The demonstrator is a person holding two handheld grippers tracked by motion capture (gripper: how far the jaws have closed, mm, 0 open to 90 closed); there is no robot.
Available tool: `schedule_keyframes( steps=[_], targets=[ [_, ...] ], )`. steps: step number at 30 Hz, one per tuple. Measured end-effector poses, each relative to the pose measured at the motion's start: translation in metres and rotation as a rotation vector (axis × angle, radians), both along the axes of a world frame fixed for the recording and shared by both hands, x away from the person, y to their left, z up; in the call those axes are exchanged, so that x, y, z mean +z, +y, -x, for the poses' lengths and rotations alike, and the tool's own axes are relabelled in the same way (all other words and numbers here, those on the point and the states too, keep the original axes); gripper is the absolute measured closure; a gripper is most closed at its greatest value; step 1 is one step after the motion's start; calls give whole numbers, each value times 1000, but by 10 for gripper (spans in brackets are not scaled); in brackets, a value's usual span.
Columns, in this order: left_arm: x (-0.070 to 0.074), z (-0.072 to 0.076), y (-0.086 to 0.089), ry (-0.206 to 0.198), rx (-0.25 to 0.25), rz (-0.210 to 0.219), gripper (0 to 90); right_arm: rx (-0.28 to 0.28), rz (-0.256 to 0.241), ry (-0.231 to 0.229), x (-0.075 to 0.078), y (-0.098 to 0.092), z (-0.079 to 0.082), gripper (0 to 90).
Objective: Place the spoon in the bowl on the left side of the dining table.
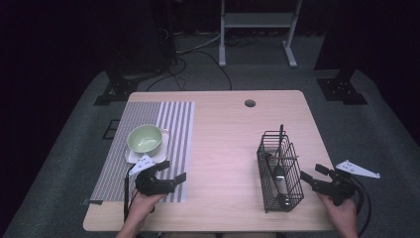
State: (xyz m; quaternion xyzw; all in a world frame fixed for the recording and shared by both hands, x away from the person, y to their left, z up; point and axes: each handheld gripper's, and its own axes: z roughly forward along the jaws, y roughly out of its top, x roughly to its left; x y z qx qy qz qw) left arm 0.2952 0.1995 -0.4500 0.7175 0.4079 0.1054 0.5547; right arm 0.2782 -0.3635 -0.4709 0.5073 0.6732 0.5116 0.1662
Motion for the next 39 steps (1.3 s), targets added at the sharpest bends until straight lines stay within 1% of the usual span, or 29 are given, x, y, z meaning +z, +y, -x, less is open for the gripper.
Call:
schedule_keyframes(
  steps=[4,5,7,9,10,11,13,14,15,16,18,19,20,21,22,23,24,25,26,28,29,30,32,33,34,35,36,39],
  targets=[
    [2,1,-2,-5,-8,-2,73,-1,6,-2,-1,1,-1,161],
    [4,2,-5,-1,-25,10,74,1,8,-3,0,1,-2,161],
    [5,2,-6,-1,-32,9,73,2,8,-4,0,1,-1,161],
    [8,3,-9,0,-45,11,73,-3,15,-15,0,1,-1,161],
    [12,3,-13,-8,-58,14,73,-4,10,-16,0,1,-1,161],
    [12,3,-13,-8,-58,14,74,-6,6,-17,0,0,-1,161],
    [17,4,-20,-13,-80,10,74,-13,2,-20,0,-1,-1,161],
    [22,3,-29,-11,-103,17,73,-13,5,-21,0,0,-1,161],
    [22,3,-29,-11,-103,17,73,-13,5,-21,0,0,-1,161],
    [25,2,-36,-7,-119,36,73,-10,13,-23,1,1,-1,161],
    [31,0,-48,-3,-147,47,73,-7,18,-26,1,1,-1,161],
    [34,-2,-55,-6,-169,49,74,-5,19,-25,1,2,-1,161],
    [40,-6,-71,-10,-202,59,74,0,21,-26,1,3,-1,161],
    [40,-6,-71,-10,-202,59,74,0,21,-26,1,3,-1,161],
    [44,-8,-80,-15,-219,68,74,2,17,-30,2,2,0,161],
    [50,-10,-93,-27,-239,70,74,1,17,-31,2,2,0,161],
    [52,-11,-100,-35,-253,71,74,1,15,-34,2,2,0,161],
    [52,-11,-100,-35,-253,71,74,1,15,-34,2,2,0,161],
    [55,-11,-107,-42,-274,71,74,2,12,-36,2,1,0,161],
    [59,-12,-117,-43,-287,61,74,-1,9,-38,3,0,1,161],
    [61,-13,-126,-38,-299,56,74,-2,9,-40,3,0,1,161],
    [61,-13,-126,-38,-299,56,74,-2,8,-42,3,0,1,161],
    [63,-15,-134,-38,-304,55,75,-2,6,-43,3,0,1,161],
    [65,-16,-142,-38,-312,53,75,0,4,-45,4,0,1,161],
    [65,-16,-142,-38,-312,53,79,1,3,-46,4,0,1,161],
    [66,-18,-150,-40,-321,48,80,2,2,-47,4,0,1,161],
    [66,-18,-150,-40,-321,48,80,2,2,-47,4,0,1,161],
    [68,-20,-161,-29,-344,58,80,5,6,-47,4,1,2,161]
  ],
)
